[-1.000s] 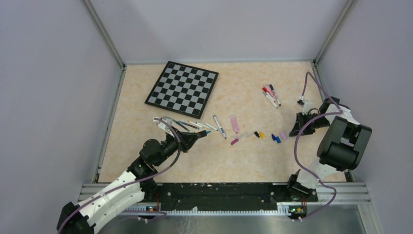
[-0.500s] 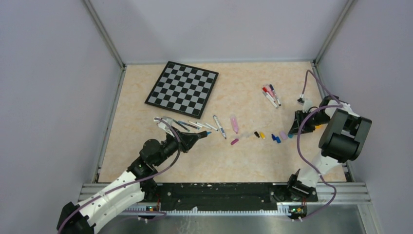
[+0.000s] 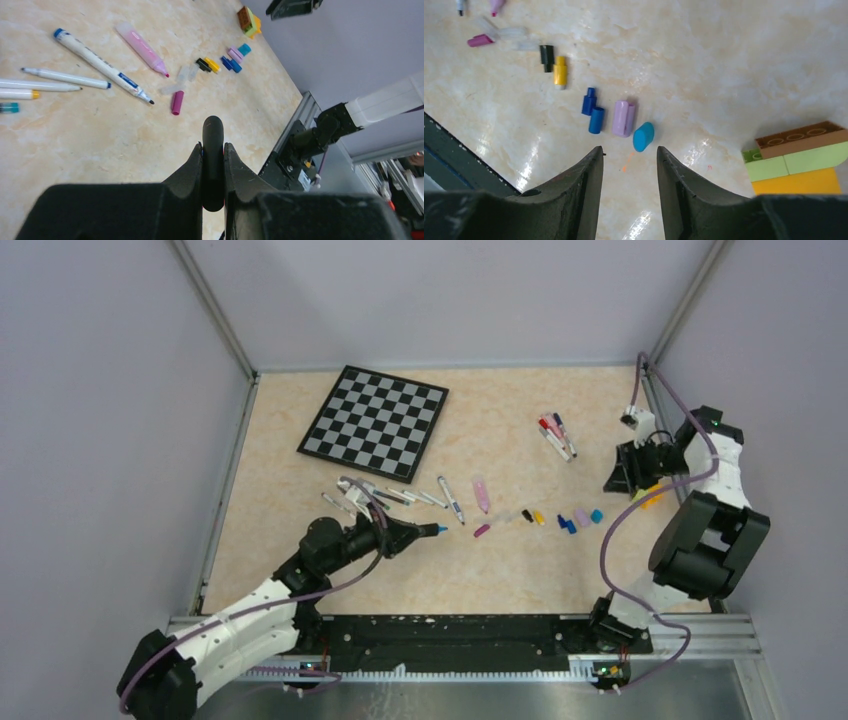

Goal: Open the pen caps
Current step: Place the pen cap at the center of the board.

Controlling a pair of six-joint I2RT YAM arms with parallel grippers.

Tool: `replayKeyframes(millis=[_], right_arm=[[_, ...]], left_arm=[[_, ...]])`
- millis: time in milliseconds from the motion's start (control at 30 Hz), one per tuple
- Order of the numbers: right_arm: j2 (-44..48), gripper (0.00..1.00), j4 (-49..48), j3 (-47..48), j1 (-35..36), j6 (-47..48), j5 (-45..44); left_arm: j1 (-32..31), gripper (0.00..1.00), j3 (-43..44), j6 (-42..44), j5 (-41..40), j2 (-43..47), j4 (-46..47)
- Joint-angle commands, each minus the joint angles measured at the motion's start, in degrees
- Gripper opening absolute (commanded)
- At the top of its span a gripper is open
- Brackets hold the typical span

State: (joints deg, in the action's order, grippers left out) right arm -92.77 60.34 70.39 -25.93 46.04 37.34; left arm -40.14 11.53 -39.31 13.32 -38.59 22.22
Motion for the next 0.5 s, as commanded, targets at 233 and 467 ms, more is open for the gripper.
replayKeyframes(millis=[233, 467], right_arm=[[19.1, 0.62, 18.5, -2.0, 20.6, 41.6, 25.0], [23.1, 0.64, 4.2, -5.5, 41.3, 26.9, 24.2]], left_arm=[[-0.3, 0.00, 13.6, -1.8, 23.0, -23.5, 11.6], [-3.3, 0.00, 24.6, 0.1, 26.8, -34.5, 5.5]])
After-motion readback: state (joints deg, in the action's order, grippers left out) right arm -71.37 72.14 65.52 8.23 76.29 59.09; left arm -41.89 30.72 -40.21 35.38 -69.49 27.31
